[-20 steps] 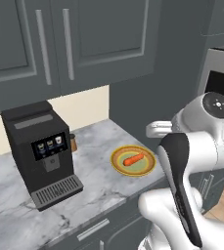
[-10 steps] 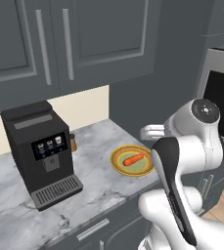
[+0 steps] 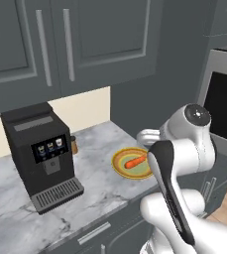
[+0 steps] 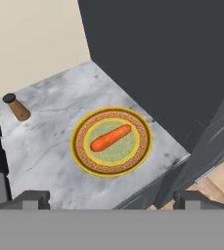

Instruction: Pick the carrot from the counter and place it in the microwave. Then turn on the microwave.

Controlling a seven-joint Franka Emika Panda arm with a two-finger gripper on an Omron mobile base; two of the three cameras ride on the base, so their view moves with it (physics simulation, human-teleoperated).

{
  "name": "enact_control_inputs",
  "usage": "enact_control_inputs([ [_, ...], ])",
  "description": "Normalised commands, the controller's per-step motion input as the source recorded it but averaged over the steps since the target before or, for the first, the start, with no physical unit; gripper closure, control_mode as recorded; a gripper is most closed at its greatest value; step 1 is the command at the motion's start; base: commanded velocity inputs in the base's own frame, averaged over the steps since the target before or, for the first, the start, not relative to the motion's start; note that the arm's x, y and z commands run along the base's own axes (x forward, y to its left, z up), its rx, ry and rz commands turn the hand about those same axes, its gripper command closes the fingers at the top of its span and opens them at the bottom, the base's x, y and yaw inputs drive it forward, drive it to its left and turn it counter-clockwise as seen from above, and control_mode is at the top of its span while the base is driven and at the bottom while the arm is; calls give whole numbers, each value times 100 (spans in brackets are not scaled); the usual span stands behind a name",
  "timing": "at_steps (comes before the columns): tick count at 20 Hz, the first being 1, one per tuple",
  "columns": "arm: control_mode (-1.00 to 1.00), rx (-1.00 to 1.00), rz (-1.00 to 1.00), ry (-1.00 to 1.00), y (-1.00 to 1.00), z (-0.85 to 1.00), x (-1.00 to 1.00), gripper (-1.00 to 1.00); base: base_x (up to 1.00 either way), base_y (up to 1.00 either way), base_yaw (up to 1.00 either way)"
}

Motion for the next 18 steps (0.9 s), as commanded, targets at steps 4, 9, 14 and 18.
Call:
enact_control_inputs([
  [4,-100,5,-3,2,3,-29,17,-100,0,0,0],
  [9,-100,5,-3,0,3,-33,17,-100,0,0,0],
  [14,-100,2,-4,3,4,-33,16,-100,0,0,0],
  [18,-100,2,-4,1,0,-27,17,-100,0,0,0],
])
